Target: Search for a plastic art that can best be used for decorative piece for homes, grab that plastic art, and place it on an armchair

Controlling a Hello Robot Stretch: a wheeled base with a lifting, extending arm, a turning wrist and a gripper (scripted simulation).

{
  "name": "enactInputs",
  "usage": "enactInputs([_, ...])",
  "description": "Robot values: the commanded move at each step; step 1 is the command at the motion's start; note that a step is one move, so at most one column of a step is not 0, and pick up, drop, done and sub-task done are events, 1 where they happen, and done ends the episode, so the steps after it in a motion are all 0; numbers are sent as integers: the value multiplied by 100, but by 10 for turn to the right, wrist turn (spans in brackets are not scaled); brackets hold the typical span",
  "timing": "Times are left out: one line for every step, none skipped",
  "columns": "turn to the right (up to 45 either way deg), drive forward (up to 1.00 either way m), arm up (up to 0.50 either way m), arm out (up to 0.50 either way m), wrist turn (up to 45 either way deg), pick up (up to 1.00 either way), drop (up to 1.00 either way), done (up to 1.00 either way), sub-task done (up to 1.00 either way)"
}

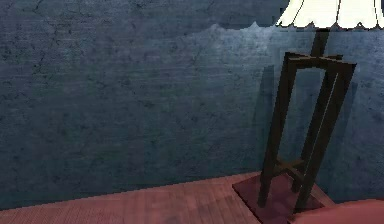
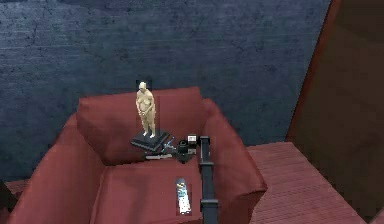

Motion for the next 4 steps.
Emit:
enactInputs([0, 0, -32, 0, 0, 0, 0, 0, 0])
enactInputs([0, 0, 0, 0, 0, 0, 100, 0, 0])
enactInputs([0, 0, 10, 0, 0, 0, 0, 0, 0])
enactInputs([0, 0, 0, -8, 0, 0, 0, 0, 0])
